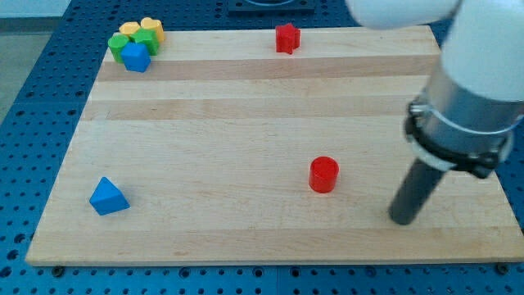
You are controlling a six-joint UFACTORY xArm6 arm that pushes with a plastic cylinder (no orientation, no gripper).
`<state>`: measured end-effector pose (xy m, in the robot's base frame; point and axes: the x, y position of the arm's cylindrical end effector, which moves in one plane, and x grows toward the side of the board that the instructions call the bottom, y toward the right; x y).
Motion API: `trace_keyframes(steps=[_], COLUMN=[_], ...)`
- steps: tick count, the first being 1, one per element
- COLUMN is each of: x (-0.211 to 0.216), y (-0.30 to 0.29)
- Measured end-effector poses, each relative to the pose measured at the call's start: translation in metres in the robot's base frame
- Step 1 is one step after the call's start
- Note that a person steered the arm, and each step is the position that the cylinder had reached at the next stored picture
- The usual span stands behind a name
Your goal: Push the red circle upwards
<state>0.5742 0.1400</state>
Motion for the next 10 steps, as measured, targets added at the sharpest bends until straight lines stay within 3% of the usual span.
trace_keyframes(steps=[2,5,7,8,10], x=[-0.025,-0.09,-0.088,-0.064,-0.093], y=[-0.082,-0.067,-0.056,-0.061,-0.053])
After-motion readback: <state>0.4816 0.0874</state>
